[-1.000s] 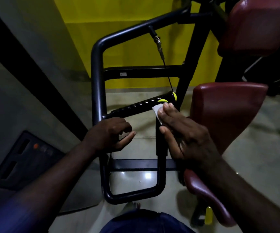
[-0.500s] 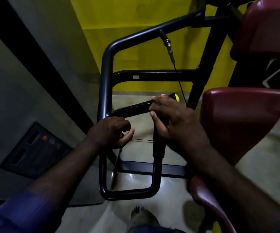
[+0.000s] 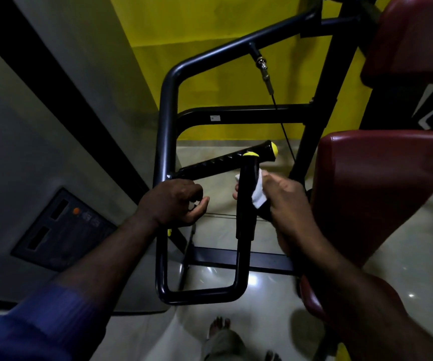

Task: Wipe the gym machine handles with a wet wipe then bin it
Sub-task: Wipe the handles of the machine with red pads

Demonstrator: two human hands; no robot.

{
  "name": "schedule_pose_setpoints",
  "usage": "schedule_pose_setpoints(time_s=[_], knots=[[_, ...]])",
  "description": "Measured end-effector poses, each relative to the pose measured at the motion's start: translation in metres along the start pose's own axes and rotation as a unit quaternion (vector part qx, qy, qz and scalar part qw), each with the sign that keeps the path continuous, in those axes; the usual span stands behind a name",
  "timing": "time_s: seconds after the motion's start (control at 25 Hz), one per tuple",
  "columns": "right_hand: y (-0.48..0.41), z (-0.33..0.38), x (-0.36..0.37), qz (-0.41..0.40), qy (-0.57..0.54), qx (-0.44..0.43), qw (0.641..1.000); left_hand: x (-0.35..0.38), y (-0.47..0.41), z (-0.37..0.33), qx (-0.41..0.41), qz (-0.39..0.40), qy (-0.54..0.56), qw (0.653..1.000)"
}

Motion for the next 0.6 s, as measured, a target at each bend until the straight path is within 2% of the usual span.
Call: schedule_pose_setpoints(time_s=[0.12,0.2,0.28,0.4,0.6], knots=[[0.018,-0.003,-0.004,-0.099,0.104,-0.096,0.985,-0.001,0.000,-0.001,-0.007,-0.006,-0.002,1.000],[0.019,0.008,-0.001,-0.136,0.120,-0.137,0.974,0.002,0.001,0.000,-0.011,0.000,-0.010,1.000],[0.002,0.018,0.012,-0.115,0.090,-0.116,0.982,0.003,0.001,-0.001,-0.012,0.010,-0.016,1.000],[-0.018,0.021,0.023,-0.065,-0.013,-0.046,0.997,0.002,-0.001,-0.004,-0.008,0.018,-0.006,1.000],[0.049,-0.014,0.026,0.037,-0.067,0.028,0.997,0.005,-0.001,-0.002,-0.015,0.035,-0.017,0.999]])
Point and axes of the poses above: each hand's wrist, its own y-axis away from the middle knuckle, its own x-axis out of the palm, z = x × y, the point moved 6 cm from there along -y, towards the middle knuckle, and after that the axes turned 4 degrees about y, right-handed, at the moved point
